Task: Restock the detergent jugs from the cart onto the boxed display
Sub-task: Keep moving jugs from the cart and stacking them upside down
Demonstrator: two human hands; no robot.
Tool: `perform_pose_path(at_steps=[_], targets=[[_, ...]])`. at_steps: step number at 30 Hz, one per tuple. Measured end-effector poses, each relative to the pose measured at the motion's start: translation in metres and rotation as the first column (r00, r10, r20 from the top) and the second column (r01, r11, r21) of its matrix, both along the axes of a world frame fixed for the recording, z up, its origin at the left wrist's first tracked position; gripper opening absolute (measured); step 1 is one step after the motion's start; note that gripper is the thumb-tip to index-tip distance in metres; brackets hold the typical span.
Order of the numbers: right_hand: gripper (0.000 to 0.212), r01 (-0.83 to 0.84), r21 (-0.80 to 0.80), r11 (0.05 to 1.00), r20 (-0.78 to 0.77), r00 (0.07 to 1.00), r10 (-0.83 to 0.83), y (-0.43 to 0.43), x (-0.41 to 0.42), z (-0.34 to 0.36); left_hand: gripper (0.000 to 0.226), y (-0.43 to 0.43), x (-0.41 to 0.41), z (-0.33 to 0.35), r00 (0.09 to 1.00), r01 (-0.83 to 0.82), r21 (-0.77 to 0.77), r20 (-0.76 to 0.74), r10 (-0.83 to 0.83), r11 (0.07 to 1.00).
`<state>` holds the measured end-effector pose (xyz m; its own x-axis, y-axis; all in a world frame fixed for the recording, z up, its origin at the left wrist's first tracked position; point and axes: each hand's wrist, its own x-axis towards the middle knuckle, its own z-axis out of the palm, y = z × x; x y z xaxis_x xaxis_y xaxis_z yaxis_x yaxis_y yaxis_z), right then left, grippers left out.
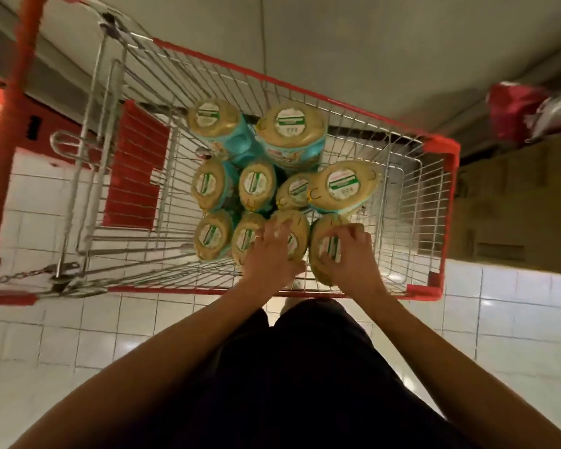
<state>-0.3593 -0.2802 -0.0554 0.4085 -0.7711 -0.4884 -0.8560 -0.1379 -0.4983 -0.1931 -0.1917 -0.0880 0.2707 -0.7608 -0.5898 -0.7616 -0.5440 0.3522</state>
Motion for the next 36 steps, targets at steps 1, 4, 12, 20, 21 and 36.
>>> perform_pose_path(at_steps=[1, 4, 12, 20, 21, 36], targets=[[0.058, 0.039, -0.023, 0.999, -0.047, 0.998, -0.04, 0.006, 0.001, -0.006, 0.11, -0.005, 0.003, -0.007, 0.997, 0.067, 0.024, 0.024, -0.068, 0.997], [0.1, 0.156, 0.027, 0.987, -0.126, 0.981, -0.151, 0.025, 0.006, -0.026, 0.125, -0.015, 0.005, -0.025, 0.974, 0.216, 0.048, 0.06, -0.219, 0.975], [0.13, 0.231, -0.018, 0.973, -0.334, 0.916, -0.224, 0.031, 0.035, -0.065, 0.138, -0.01, 0.008, -0.054, 0.981, 0.192, 0.004, 0.004, -0.192, 0.981], [0.147, 0.471, -0.057, 0.88, -0.243, 0.849, -0.47, 0.027, 0.035, -0.069, 0.151, -0.005, 0.007, -0.061, 0.989, -0.139, -0.11, -0.056, 0.133, 0.984], [0.146, 0.467, -0.058, 0.882, -0.246, 0.85, -0.466, 0.026, 0.034, -0.069, 0.151, -0.005, 0.005, -0.06, 0.988, -0.15, -0.097, -0.05, 0.146, 0.984], [0.136, 0.442, 0.017, 0.897, -0.228, 0.875, -0.426, 0.02, 0.03, -0.049, 0.145, -0.009, 0.025, -0.033, 0.986, -0.103, 0.015, -0.128, 0.104, 0.995]])
